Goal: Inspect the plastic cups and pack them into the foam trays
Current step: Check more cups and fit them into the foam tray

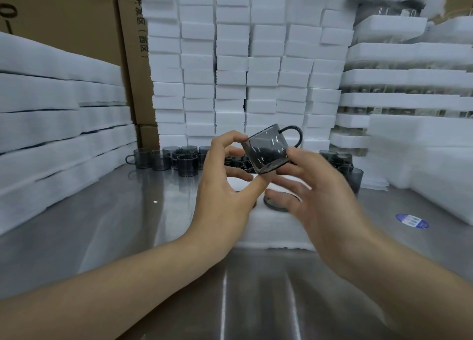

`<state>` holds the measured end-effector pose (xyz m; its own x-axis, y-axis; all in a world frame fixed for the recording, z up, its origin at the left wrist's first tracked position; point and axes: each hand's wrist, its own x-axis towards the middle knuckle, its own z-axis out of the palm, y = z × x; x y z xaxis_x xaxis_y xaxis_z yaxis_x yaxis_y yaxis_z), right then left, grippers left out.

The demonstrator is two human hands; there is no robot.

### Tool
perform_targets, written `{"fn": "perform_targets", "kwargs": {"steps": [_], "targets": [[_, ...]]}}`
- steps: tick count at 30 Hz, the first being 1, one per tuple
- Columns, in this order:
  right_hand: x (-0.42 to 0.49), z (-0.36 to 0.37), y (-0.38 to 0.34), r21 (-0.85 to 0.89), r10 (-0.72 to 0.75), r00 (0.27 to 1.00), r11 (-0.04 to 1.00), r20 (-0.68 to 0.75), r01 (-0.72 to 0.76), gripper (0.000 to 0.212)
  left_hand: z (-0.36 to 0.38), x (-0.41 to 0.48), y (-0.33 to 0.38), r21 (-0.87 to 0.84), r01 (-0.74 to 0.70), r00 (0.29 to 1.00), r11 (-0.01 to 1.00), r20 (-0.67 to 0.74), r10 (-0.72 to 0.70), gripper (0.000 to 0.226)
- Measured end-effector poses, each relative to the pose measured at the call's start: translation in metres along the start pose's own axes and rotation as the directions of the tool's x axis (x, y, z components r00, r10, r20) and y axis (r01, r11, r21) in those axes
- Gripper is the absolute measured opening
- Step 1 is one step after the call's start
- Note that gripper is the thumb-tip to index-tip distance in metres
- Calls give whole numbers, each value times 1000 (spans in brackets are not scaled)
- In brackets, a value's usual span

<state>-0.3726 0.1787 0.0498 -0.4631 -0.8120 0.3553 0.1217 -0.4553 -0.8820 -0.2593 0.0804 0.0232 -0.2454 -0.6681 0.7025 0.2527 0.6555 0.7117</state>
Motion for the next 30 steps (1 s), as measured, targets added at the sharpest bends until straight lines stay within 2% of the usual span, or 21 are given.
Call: {"fn": "perform_targets", "kwargs": {"steps": [2,4,7,11,14,17,19,21,24,28,30], "targets": [[4,-6,-3,-214,-160,986,966,-45,147,20,0,0,-1,38,-15,1000,999,-4,15,57],[7,-11,-6,-418,-303,953,867,-12,271,12,-1,-1,-3,103,-32,999,994,-16,34,59],[13,-22,-8,-523,-367,930,793,0,312,14,-4,-1,-6,198,-42,999,979,-18,46,64],[22,-34,-10,-519,-308,951,818,-28,250,15,-8,-1,-6,266,-79,997,961,37,72,64],[28,-42,-13,-485,-333,936,841,-114,241,16,-13,6,-9,203,-14,998,979,60,2,56],[34,-54,-19,-460,-360,896,862,-260,213,19,-22,19,-21,128,216,973,968,51,-224,54],[37,-61,-20,-441,-353,874,878,-334,186,20,-28,35,-28,87,433,895,897,79,-440,62],[39,-67,-18,-426,-318,869,893,-378,142,21,-36,39,-33,48,580,801,813,153,-579,70],[40,-72,-12,-389,-230,888,919,-397,63,21,-37,44,-39,59,617,770,785,162,-618,71],[41,-76,-15,-349,-182,884,937,-430,23,22,-42,49,-29,95,655,731,750,173,-660,76],[41,-78,-19,-336,-167,872,942,-460,3,25,-46,46,-39,10,620,778,785,125,-616,48]]}}
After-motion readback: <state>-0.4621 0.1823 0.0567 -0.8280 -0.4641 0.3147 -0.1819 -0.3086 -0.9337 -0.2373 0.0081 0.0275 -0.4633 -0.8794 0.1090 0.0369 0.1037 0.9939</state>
